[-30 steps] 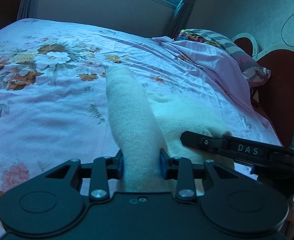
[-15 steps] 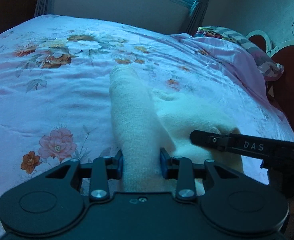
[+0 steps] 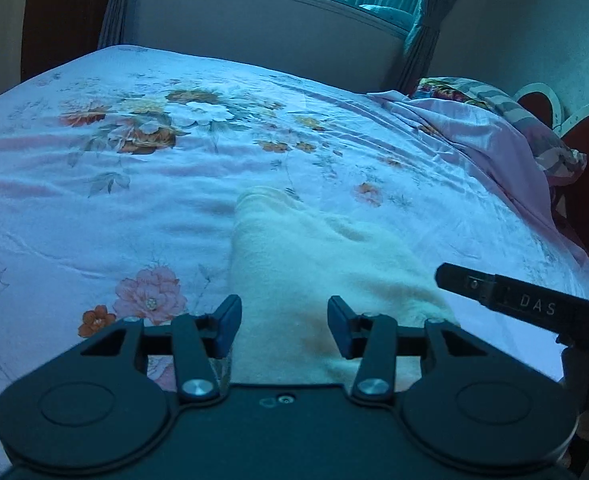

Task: Fold small clothes

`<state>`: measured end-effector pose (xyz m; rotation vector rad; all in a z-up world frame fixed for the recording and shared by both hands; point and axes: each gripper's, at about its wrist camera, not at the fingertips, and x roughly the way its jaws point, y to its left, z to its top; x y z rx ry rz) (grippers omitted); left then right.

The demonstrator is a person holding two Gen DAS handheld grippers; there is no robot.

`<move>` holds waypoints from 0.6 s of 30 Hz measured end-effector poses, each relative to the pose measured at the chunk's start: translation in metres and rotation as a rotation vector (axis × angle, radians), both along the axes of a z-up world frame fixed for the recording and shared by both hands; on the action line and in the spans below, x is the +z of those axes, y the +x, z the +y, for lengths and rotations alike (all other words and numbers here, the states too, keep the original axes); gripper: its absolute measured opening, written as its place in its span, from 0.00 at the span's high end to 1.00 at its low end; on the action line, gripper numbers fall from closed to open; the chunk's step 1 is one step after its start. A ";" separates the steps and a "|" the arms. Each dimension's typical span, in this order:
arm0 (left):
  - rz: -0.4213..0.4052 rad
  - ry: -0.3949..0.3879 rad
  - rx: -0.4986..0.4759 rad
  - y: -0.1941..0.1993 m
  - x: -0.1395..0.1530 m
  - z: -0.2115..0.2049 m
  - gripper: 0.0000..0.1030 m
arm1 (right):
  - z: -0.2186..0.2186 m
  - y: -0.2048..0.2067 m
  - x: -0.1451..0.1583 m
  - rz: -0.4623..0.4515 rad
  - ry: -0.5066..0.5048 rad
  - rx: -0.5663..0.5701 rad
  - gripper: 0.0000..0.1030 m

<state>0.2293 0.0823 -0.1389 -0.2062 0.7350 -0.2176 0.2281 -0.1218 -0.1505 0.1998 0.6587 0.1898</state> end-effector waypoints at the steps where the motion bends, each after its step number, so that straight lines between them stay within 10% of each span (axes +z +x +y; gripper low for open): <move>1: 0.007 0.008 -0.015 0.000 -0.002 -0.006 0.57 | 0.005 -0.004 0.001 0.001 0.003 0.025 0.45; 11: 0.084 0.178 -0.089 0.007 -0.037 -0.038 0.56 | -0.008 0.015 -0.071 0.272 0.032 -0.007 0.54; 18: 0.106 0.187 -0.058 0.004 -0.028 -0.041 0.56 | -0.002 0.002 -0.050 0.236 -0.008 -0.019 0.54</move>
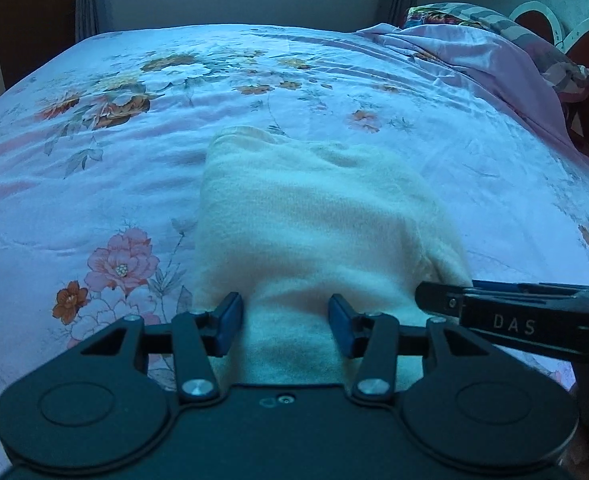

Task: Fold small clothes

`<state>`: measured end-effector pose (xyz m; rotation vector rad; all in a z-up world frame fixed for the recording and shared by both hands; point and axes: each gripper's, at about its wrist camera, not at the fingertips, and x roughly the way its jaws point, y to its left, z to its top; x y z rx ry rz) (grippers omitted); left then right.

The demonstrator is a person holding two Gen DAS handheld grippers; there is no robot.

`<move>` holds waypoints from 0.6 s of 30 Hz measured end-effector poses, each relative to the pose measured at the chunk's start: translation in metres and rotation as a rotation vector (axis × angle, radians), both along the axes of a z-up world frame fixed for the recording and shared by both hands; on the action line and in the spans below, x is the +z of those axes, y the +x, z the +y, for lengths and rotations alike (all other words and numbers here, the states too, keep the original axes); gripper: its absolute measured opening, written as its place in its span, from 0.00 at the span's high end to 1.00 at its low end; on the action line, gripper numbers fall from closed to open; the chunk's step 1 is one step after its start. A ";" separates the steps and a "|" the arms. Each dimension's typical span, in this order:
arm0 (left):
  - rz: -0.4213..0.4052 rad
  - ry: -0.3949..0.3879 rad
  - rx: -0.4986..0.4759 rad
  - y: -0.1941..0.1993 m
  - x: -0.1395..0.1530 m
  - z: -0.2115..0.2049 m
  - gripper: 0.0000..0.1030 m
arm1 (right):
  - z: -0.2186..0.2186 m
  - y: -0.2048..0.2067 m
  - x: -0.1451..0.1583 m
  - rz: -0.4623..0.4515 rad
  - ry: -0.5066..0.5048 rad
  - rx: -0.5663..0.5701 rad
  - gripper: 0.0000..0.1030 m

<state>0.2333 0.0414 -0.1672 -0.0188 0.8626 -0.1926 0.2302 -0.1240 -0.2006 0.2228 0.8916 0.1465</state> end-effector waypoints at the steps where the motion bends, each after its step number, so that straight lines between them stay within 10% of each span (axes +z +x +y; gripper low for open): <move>1: 0.002 -0.002 0.004 -0.002 0.002 0.000 0.56 | 0.001 -0.006 0.005 -0.011 -0.003 -0.004 0.54; 18: 0.032 0.012 0.049 -0.067 0.013 -0.001 0.52 | -0.012 -0.089 0.021 -0.032 -0.020 0.005 0.54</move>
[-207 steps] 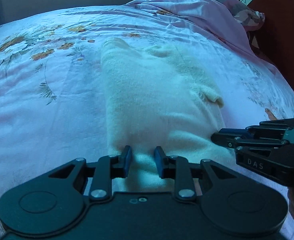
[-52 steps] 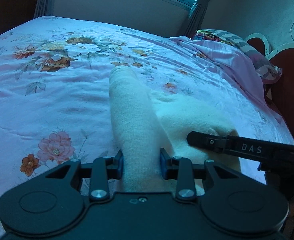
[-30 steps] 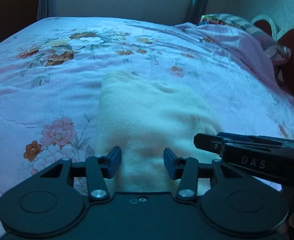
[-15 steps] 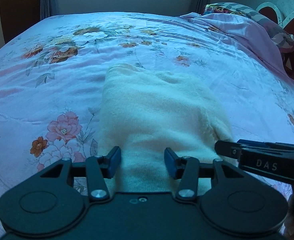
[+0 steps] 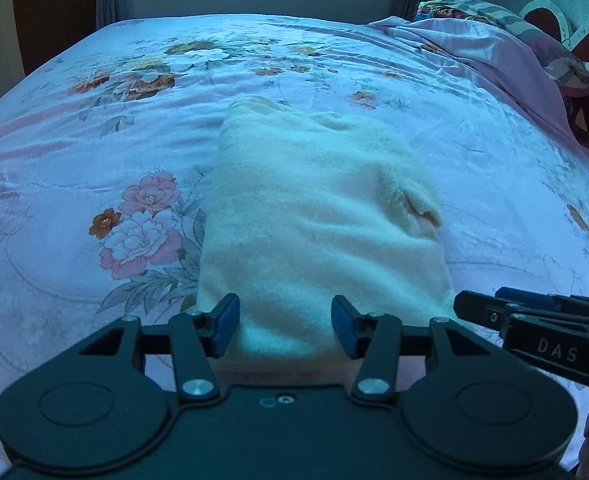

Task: Fold small clothes

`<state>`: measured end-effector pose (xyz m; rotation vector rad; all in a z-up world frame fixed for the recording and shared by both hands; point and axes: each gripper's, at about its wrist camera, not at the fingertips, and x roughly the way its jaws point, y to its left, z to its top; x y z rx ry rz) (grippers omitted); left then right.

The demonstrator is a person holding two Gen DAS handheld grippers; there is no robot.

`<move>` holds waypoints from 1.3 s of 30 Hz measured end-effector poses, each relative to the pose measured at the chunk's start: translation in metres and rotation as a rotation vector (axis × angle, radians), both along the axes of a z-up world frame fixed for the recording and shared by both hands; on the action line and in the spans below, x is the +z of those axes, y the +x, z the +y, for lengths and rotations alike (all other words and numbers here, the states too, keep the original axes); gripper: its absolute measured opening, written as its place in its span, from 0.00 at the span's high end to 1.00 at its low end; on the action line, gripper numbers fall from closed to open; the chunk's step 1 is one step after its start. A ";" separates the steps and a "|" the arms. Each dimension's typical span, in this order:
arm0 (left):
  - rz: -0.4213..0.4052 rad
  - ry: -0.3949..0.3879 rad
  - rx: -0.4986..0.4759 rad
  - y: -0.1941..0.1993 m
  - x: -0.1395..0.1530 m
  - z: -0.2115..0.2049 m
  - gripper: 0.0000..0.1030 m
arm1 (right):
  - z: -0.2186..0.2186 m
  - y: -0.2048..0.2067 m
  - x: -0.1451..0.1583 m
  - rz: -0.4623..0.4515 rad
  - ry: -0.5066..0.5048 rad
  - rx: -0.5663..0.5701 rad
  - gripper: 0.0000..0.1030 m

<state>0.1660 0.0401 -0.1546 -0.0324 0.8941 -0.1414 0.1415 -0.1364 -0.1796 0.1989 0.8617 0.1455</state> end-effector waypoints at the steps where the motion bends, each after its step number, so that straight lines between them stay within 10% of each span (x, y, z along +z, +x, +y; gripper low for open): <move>1: -0.003 -0.005 0.006 -0.005 0.003 0.000 0.51 | -0.001 -0.006 0.006 -0.011 0.004 0.001 0.54; 5: -0.037 0.003 0.002 -0.028 0.018 -0.004 0.38 | -0.008 -0.028 0.025 -0.037 0.027 0.012 0.54; 9: -0.081 0.021 0.004 -0.053 0.036 -0.007 0.24 | -0.017 -0.055 0.042 -0.073 0.045 0.009 0.24; 18: -0.178 0.033 0.029 -0.112 0.088 -0.015 0.02 | -0.041 -0.123 0.087 -0.147 0.044 0.003 0.00; 39: -0.269 0.018 0.074 -0.190 0.127 -0.034 0.02 | -0.066 -0.201 0.139 -0.326 0.055 -0.073 0.00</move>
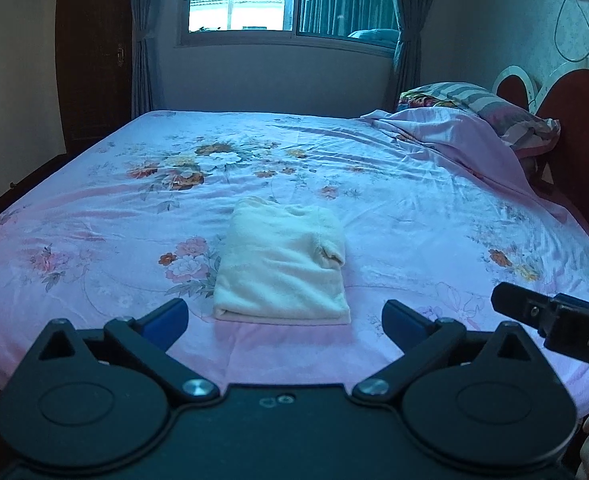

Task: Fold small clothes

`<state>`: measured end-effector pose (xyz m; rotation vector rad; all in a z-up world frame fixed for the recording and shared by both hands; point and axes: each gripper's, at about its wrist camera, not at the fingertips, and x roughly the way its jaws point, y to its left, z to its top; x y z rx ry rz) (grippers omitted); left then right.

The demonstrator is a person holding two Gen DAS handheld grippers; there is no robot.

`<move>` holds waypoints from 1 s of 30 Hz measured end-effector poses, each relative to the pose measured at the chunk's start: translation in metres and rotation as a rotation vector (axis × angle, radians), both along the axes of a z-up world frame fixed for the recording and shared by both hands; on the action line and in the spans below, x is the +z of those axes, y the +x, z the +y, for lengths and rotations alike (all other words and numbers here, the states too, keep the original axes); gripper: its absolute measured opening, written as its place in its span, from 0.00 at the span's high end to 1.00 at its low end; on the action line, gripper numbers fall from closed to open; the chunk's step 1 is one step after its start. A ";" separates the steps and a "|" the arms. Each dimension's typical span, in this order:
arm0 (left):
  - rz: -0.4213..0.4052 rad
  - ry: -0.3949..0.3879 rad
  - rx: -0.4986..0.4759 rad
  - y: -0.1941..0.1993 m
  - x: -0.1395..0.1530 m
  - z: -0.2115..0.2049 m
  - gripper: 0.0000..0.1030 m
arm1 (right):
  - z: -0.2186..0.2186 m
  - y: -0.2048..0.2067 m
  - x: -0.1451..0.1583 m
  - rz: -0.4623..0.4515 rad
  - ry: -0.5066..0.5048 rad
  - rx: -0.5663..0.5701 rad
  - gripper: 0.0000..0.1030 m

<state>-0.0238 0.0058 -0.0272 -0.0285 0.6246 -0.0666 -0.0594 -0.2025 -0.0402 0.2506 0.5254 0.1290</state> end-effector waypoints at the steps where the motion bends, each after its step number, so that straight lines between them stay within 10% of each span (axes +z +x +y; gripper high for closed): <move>1: 0.000 -0.005 0.002 0.001 0.000 0.001 0.02 | 0.000 0.000 0.001 -0.004 -0.005 0.000 0.00; 30: -0.012 0.005 0.033 0.004 -0.002 0.004 0.02 | 0.000 0.008 0.003 -0.031 -0.034 -0.007 0.00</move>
